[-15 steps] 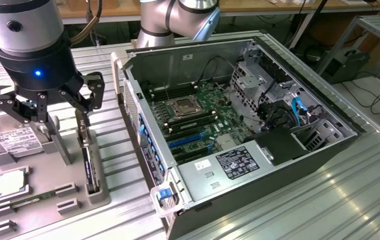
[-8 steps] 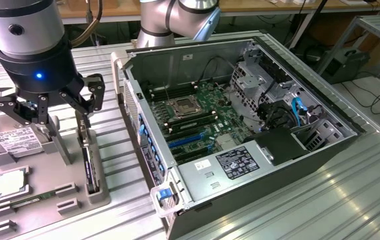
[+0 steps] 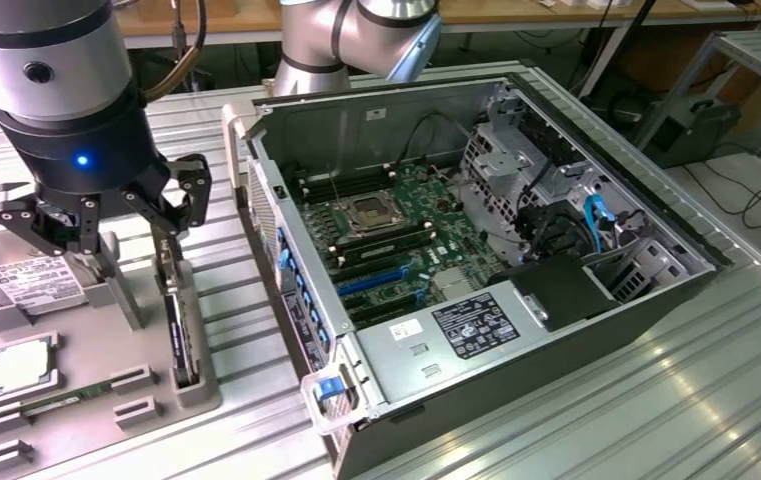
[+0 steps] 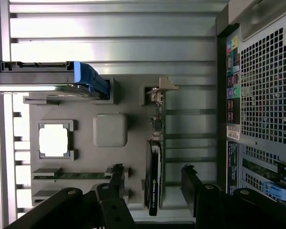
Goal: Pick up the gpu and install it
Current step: 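Pick up the gpu and move the gpu toward the slot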
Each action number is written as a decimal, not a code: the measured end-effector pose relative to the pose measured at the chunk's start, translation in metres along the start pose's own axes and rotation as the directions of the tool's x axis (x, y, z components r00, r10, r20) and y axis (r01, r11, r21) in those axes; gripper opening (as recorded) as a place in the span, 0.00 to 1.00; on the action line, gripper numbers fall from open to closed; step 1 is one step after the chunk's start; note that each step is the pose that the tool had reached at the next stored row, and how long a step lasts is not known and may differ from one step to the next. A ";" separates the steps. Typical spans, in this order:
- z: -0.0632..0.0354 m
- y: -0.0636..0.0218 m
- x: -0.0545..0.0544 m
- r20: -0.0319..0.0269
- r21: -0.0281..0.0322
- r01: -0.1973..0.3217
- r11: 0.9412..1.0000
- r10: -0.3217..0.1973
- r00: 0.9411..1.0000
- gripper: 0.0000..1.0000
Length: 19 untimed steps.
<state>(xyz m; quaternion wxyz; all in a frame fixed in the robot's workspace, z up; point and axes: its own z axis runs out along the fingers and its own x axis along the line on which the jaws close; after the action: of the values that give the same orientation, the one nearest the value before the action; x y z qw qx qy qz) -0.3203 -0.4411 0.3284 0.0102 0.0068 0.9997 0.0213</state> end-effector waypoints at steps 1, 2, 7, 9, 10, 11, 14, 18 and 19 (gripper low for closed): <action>0.0006 -0.0001 0.000 0.000 0.000 0.000 1.000 0.000 1.000 0.60; 0.0011 -0.0002 0.000 0.000 0.000 0.000 1.000 0.000 1.000 0.60; 0.0040 -0.0007 0.000 0.000 0.000 0.002 1.000 -0.002 1.000 0.60; 0.0051 -0.0009 0.000 0.000 0.000 0.002 1.000 -0.002 1.000 0.60; 0.0057 -0.0010 0.000 0.000 0.000 0.002 1.000 -0.002 1.000 0.60; 0.0063 -0.0012 0.000 0.000 0.000 0.002 1.000 -0.002 1.000 0.60; 0.0079 -0.0016 0.000 0.000 0.000 0.003 1.000 -0.003 1.000 0.60; 0.0105 -0.0021 0.000 0.000 0.000 0.004 1.000 -0.004 1.000 0.60; 0.0111 -0.0023 0.000 0.000 0.000 0.004 1.000 -0.004 1.000 0.60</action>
<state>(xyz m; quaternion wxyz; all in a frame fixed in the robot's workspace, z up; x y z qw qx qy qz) -0.3203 -0.4428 0.3171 0.0102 0.0047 0.9997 0.0214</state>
